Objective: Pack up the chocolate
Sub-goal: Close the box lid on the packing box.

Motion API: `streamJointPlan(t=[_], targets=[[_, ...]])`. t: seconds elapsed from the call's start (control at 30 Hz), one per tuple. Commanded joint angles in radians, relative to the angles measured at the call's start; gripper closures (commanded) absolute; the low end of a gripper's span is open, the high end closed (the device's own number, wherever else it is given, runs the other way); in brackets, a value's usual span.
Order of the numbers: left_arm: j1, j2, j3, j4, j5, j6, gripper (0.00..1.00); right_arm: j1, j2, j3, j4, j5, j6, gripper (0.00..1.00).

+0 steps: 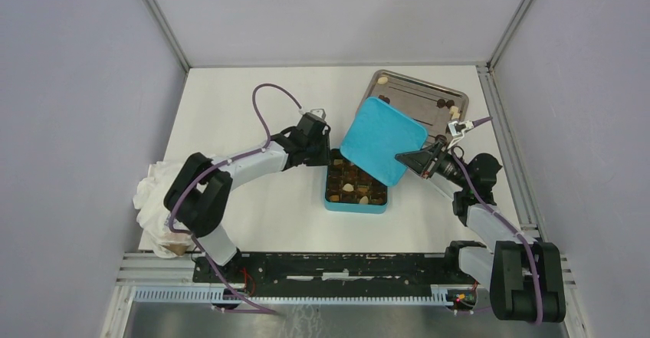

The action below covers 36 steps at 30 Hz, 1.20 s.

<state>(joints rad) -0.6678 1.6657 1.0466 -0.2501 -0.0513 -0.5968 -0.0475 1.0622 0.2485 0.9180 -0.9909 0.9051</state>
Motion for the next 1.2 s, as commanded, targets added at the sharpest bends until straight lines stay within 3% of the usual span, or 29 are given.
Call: streamJointPlan(t=[0.0, 0.37, 0.77, 0.83, 0.93, 1.03, 1.17], targets=[[0.006, 0.043, 0.048, 0.027, -0.021, 0.005, 0.64, -0.008, -0.006, 0.044, 0.058, -0.009, 0.017, 1.0], [0.008, 0.051, 0.054, 0.012, -0.129, -0.02, 0.9, -0.009, 0.008, 0.044, 0.065, -0.018, 0.02, 1.0], [0.056, -0.055, -0.046, 0.031, -0.192, -0.025, 0.93, -0.002, 0.099, 0.037, 0.167, -0.07, 0.101, 1.0], [0.059, -0.076, -0.049, 0.027, -0.185, -0.02, 0.91, 0.004, 0.098, 0.04, 0.172, -0.075, 0.102, 1.0], [0.062, -0.128, -0.052, 0.02, -0.183, -0.017, 0.68, 0.006, 0.095, 0.052, 0.174, -0.097, 0.097, 1.0], [0.061, -0.225, -0.073, 0.03, -0.177, 0.004, 0.55, 0.006, 0.093, 0.07, 0.17, -0.135, 0.084, 1.0], [0.061, -0.416, -0.157, 0.023, -0.181, 0.053, 0.45, 0.006, 0.073, 0.113, 0.079, -0.164, 0.023, 1.0]])
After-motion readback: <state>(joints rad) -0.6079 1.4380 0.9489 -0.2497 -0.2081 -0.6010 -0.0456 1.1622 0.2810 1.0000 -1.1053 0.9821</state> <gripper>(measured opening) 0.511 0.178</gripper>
